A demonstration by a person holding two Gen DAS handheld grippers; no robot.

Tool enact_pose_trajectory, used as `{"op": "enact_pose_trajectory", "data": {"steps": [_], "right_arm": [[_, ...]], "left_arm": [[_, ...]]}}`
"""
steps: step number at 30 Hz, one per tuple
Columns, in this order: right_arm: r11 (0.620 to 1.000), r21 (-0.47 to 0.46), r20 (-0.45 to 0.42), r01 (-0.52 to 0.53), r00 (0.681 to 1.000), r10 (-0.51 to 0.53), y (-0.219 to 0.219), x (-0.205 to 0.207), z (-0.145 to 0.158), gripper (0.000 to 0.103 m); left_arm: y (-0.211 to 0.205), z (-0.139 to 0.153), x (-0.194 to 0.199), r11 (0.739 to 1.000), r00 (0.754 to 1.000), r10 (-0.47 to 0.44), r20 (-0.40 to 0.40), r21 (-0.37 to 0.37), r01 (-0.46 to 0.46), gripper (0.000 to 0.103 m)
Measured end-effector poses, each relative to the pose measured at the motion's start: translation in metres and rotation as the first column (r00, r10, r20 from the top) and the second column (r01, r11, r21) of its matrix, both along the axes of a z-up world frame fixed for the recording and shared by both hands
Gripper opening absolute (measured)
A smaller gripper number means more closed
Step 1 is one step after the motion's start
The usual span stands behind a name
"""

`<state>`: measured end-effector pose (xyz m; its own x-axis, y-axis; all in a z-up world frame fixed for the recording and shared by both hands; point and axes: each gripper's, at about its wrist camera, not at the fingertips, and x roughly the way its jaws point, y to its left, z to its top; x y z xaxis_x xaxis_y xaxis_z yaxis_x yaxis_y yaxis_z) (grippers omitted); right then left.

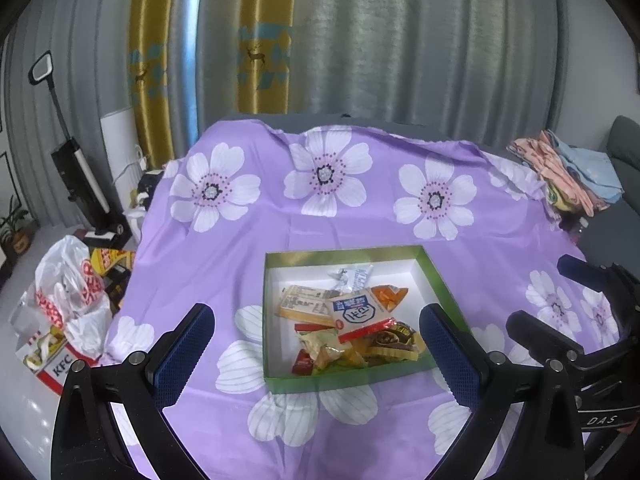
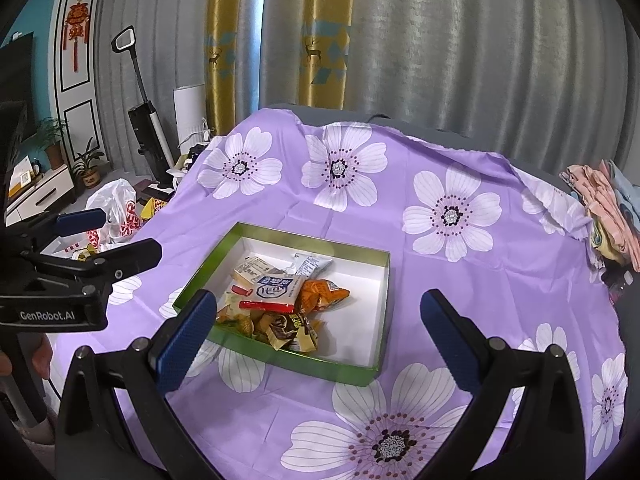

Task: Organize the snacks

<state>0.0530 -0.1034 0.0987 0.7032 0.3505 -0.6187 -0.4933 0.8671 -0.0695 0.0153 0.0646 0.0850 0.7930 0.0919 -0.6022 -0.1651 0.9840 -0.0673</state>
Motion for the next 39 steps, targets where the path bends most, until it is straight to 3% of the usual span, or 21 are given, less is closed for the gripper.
{"op": "enact_pose_trajectory", "data": {"steps": [39], "right_arm": [[0.999,0.003,0.031,-0.032,0.999,0.032,0.000,-0.008,0.015,0.103]], "left_arm": [[-0.001,0.010,0.001,0.999,1.000,0.009,0.017,0.032,-0.010,0.102]]}}
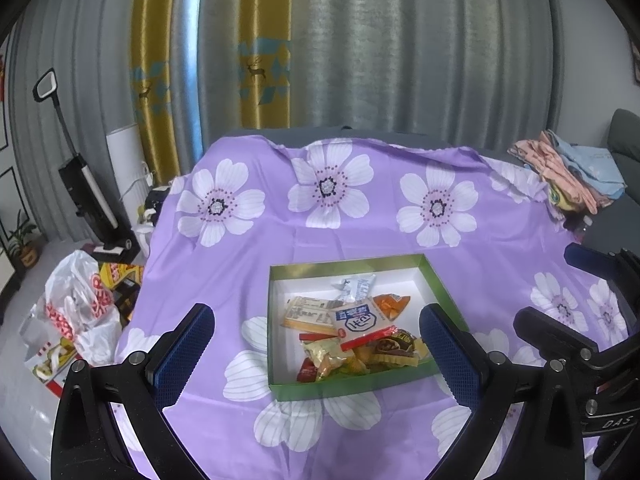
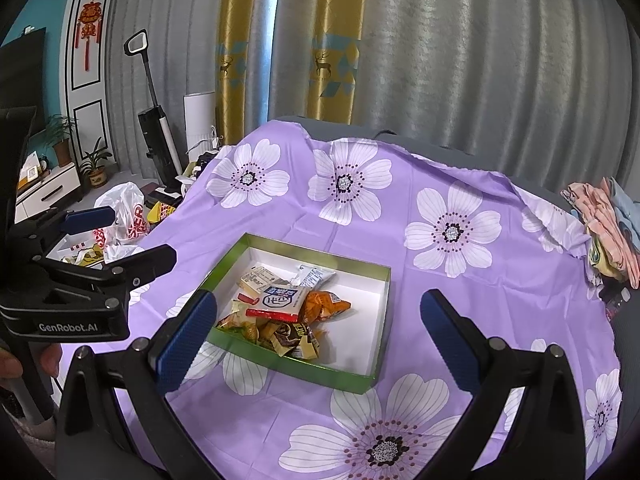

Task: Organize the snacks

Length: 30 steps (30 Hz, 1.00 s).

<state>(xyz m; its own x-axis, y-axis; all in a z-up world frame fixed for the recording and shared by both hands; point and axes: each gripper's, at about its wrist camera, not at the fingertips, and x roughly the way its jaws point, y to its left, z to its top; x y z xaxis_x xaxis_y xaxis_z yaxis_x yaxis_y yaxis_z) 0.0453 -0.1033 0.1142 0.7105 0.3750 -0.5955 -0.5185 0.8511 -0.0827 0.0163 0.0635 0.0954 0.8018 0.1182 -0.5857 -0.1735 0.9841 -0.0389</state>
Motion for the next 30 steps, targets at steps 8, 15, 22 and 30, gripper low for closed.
{"op": "enact_pose_trajectory", "data": {"steps": [8,15,22,30], "right_arm": [[1.000,0.002,-0.003,-0.005,1.000,0.005,0.0015,0.0009,0.0016,0.103],[1.000,-0.001,-0.004,-0.009,1.000,0.009,0.0032,0.0015,0.0018,0.103],[1.000,0.005,-0.005,-0.016,1.000,0.016,0.0047,0.0024,0.0025,0.103],[1.000,0.008,-0.005,-0.022,1.000,0.022,0.0068,0.0014,0.0020,0.103]], "left_arm": [[-0.0003,-0.0005,-0.0001,1.000,1.000,-0.001,0.002,0.001,0.001,0.102],[-0.0004,0.0001,0.0008,1.000,1.000,-0.002,0.004,0.001,0.002,0.102],[-0.0004,-0.0007,-0.0015,1.000,1.000,0.000,0.007,0.001,0.000,0.102],[0.0014,0.0060,0.0079,1.000,1.000,0.008,0.018,0.015,-0.008,0.102]]}}
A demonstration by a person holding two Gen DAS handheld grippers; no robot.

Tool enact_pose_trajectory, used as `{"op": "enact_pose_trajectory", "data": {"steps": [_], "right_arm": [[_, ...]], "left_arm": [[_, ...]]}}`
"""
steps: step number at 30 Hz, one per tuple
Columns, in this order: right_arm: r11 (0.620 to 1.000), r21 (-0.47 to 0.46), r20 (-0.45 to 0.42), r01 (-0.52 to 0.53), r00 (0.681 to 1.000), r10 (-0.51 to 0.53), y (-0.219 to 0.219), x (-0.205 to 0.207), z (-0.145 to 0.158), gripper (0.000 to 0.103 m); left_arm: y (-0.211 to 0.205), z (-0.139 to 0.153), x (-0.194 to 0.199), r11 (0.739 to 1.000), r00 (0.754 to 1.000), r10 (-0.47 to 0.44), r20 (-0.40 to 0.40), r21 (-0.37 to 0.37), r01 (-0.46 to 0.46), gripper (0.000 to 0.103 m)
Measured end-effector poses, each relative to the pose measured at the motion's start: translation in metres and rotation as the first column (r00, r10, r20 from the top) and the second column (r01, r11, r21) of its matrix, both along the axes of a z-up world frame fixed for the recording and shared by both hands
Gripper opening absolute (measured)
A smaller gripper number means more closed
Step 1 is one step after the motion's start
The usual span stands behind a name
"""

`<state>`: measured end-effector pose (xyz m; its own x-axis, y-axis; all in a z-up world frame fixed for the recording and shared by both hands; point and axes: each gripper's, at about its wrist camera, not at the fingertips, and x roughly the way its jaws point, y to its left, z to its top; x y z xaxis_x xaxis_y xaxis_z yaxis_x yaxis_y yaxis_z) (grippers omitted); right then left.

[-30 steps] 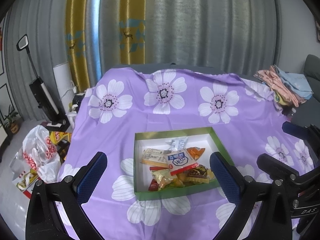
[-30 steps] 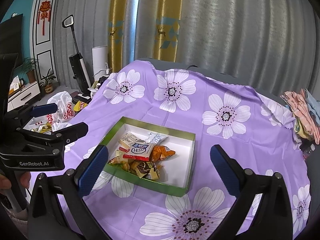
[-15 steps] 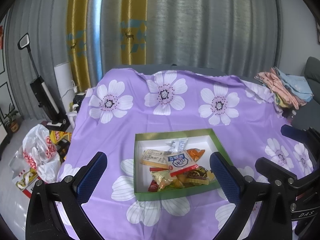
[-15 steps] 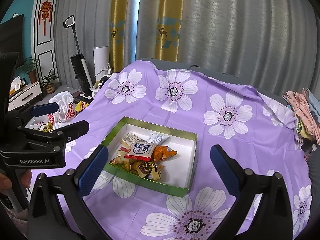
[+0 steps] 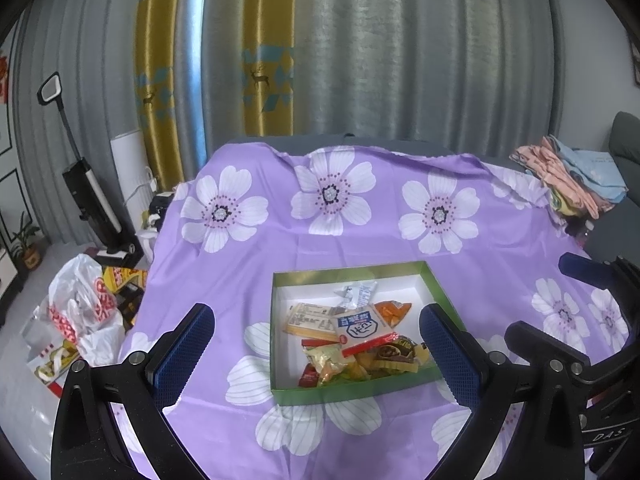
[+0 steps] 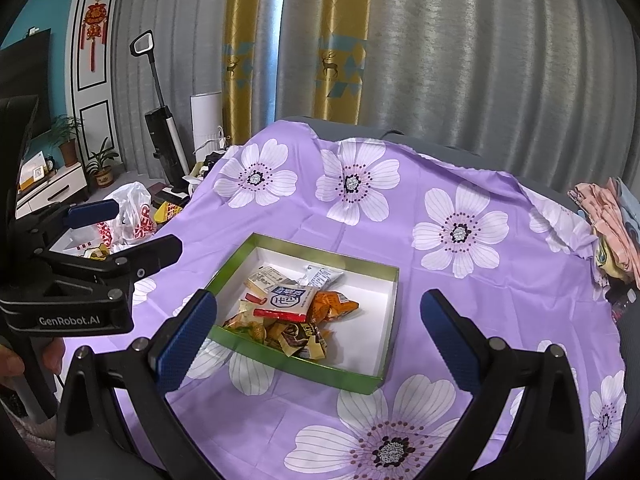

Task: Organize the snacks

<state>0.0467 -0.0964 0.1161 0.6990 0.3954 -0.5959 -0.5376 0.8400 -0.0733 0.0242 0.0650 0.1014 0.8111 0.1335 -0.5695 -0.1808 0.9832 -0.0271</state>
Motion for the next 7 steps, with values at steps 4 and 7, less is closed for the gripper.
{"op": "enact_pose_trajectory", "data": {"steps": [4,7], "right_arm": [[1.000,0.000,0.000,0.000,1.000,0.000,-0.0007,-0.0005,-0.0001,0.103],[1.000,0.001,0.000,-0.002,1.000,0.002,0.0000,-0.0004,0.0001,0.103]], "left_arm": [[-0.0006,0.0006,-0.0020,1.000,1.000,-0.001,0.005,-0.004,0.001,0.102],[0.0001,0.0030,0.0001,1.000,1.000,-0.001,0.013,-0.009,0.001,0.102]]}}
